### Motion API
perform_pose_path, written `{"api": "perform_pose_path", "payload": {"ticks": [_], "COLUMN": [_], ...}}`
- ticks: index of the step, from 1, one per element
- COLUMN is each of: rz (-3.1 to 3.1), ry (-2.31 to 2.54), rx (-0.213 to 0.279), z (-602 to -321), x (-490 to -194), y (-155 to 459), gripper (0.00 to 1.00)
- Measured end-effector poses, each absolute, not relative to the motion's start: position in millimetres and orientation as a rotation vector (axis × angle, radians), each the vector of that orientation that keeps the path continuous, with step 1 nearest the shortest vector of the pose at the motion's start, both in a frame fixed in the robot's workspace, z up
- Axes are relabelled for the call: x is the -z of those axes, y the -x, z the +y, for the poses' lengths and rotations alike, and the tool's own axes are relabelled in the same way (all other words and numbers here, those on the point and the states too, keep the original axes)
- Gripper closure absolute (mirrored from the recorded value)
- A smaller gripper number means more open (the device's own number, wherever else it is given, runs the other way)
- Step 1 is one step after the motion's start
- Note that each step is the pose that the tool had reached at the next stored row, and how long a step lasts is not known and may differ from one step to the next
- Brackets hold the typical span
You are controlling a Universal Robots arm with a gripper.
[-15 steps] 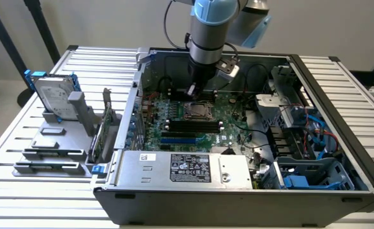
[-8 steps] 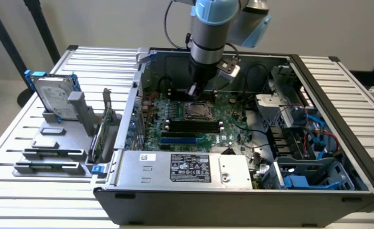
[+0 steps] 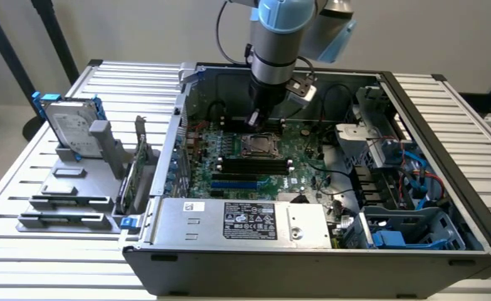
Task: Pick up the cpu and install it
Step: 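Install the first cpu locking lever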
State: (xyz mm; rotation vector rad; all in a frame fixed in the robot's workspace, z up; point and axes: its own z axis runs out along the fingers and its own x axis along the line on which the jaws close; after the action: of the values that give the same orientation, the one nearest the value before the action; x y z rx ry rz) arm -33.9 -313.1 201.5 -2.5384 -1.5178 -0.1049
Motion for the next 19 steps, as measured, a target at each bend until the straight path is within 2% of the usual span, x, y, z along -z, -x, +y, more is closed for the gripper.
{"api": "perform_pose_path", "payload": {"ticks": [19], "rz": [-1.54], "ry": [2.525], "rx": [0.102], "z": [-313.6], "x": [-201.2], "y": [29.2], "gripper": [0.89]}}
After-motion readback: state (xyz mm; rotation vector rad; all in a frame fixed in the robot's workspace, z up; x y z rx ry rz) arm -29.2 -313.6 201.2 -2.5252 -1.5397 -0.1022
